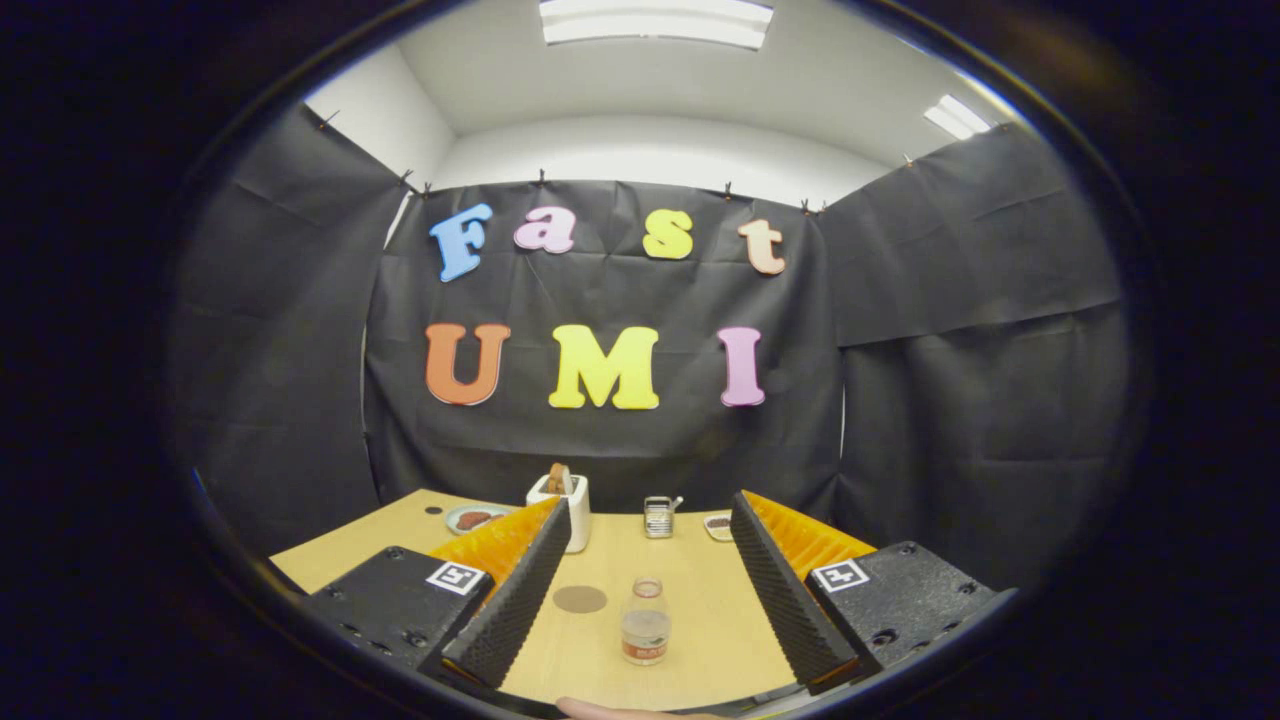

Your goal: Take the bottle from table, then pour the juice into the cup, finally place the bottle on the coaster

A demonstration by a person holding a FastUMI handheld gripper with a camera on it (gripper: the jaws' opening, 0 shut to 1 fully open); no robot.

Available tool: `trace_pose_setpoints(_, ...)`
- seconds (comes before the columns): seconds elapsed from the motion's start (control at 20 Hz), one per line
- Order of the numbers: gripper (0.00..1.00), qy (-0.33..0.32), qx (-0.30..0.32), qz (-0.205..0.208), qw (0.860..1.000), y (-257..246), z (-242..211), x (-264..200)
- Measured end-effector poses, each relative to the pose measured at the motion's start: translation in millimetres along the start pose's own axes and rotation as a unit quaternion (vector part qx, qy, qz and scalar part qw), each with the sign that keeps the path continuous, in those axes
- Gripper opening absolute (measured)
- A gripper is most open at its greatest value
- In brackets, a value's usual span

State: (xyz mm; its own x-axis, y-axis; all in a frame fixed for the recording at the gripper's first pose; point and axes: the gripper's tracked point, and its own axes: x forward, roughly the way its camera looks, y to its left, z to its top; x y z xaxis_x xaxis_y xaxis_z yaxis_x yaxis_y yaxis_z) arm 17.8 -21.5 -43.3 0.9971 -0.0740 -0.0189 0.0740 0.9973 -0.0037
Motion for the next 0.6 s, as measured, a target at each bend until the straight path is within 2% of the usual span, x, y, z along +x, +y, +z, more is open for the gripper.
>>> trace_pose_setpoints(0.2,1.00,0.003,-0.010,-0.007,1.000,-3.2,-19.2,9.8)
trace_pose_setpoints(0.6,1.00,0.007,-0.011,0.009,1.000,1.6,-53.9,28.0)
